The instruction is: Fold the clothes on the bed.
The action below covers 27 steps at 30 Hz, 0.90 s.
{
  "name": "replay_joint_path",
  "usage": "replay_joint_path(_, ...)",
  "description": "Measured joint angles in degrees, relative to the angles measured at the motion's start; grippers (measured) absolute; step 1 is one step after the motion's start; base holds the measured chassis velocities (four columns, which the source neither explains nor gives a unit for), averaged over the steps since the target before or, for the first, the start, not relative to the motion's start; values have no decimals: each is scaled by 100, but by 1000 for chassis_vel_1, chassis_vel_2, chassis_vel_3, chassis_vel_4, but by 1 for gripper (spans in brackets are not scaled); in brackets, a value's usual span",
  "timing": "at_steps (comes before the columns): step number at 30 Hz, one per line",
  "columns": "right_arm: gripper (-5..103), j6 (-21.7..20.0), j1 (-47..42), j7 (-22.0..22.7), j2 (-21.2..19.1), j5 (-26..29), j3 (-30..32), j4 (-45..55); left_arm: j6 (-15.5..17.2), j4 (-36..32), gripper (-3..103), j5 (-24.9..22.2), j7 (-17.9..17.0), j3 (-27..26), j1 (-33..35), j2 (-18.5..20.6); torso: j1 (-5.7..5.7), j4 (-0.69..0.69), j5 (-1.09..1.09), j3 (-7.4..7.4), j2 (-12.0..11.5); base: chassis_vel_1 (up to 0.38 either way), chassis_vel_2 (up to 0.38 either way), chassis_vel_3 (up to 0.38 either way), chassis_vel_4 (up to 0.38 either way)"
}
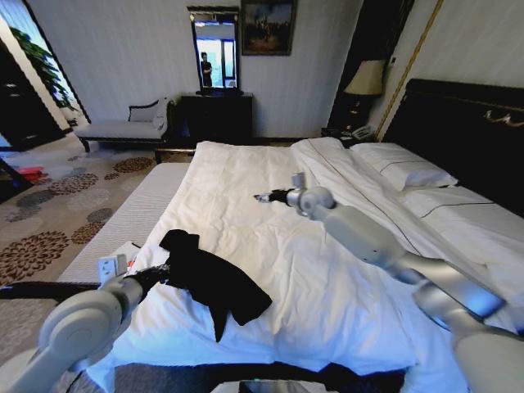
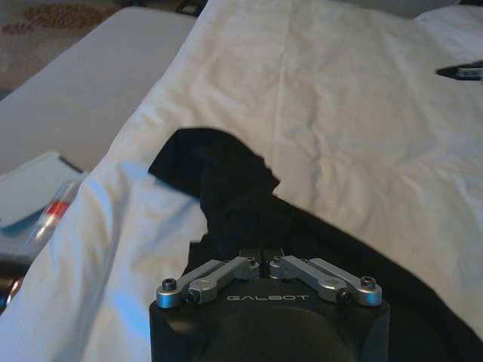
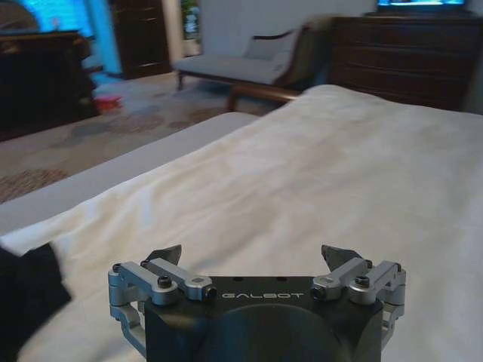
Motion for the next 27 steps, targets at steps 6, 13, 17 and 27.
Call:
replay_joint_path(6, 100, 235, 62, -227, 732, -426, -389, -453, -2, 0, 0, 46, -88, 0, 343, -183, 0, 3, -1, 0, 0, 0, 0, 0, 0)
replay_joint_path(13, 100, 426, 219, -500, 1235, -595, -758, -1091, -2, 0, 0, 30, -164, -83, 626, -314, 0, -2, 0, 0, 0, 0, 0, 0, 0)
replay_joint_path(17, 100, 470, 238, -574, 1389, -616, -878, -1314, 9, 0, 0, 44, -169, -112, 848, -401, 0, 2, 0, 0, 0, 0, 0, 0, 0)
replay_joint_path(27, 100, 470, 14, -575, 1801, -484, -938, -1641, 9, 0, 0, 68, -183, 29, 791, -393, 0, 1, 1, 0, -1, 0, 0, 0, 0)
